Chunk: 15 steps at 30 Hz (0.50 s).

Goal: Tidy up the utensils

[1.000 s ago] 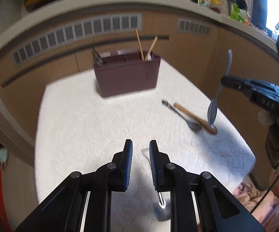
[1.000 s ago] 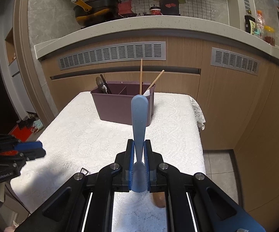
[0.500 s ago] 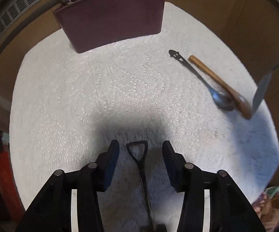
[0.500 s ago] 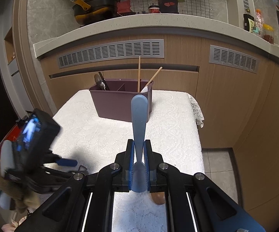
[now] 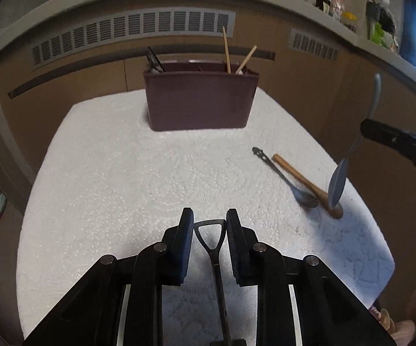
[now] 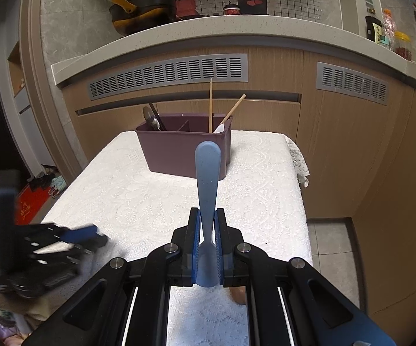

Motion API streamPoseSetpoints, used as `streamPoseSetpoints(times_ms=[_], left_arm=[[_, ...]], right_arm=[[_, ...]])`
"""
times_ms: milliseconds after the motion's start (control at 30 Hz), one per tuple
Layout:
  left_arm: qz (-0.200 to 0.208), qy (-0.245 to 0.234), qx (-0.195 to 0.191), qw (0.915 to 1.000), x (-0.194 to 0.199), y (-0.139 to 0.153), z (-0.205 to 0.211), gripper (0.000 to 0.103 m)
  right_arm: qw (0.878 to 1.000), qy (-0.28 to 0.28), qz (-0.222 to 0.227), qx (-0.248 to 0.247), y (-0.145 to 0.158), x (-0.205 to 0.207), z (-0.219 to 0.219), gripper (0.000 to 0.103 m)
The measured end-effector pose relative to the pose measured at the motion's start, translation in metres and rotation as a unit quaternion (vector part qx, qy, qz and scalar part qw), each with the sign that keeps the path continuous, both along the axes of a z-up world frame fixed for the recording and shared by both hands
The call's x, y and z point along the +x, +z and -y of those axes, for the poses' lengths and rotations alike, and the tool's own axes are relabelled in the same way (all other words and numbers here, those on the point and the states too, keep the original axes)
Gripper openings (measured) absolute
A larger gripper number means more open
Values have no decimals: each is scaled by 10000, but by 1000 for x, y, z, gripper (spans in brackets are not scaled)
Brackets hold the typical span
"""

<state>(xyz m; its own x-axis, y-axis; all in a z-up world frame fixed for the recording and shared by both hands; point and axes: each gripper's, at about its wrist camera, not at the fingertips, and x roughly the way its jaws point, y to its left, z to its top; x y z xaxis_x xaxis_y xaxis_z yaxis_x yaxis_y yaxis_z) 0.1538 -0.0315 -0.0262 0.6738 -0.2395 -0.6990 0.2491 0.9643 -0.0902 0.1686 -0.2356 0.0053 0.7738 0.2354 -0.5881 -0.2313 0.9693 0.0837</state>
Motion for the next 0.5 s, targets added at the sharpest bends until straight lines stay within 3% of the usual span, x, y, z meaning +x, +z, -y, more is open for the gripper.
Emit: streamPoseSetpoints(times_ms=[200, 500], left_arm=[[596, -31, -58, 9982, -13, 36, -4, 24], [1004, 18, -286, 9945, 15, 68, -9, 24]], right_arm=[[9999, 3, 136, -62, 9, -3, -5, 9], [9997, -10, 251, -76, 20, 10, -9, 9]])
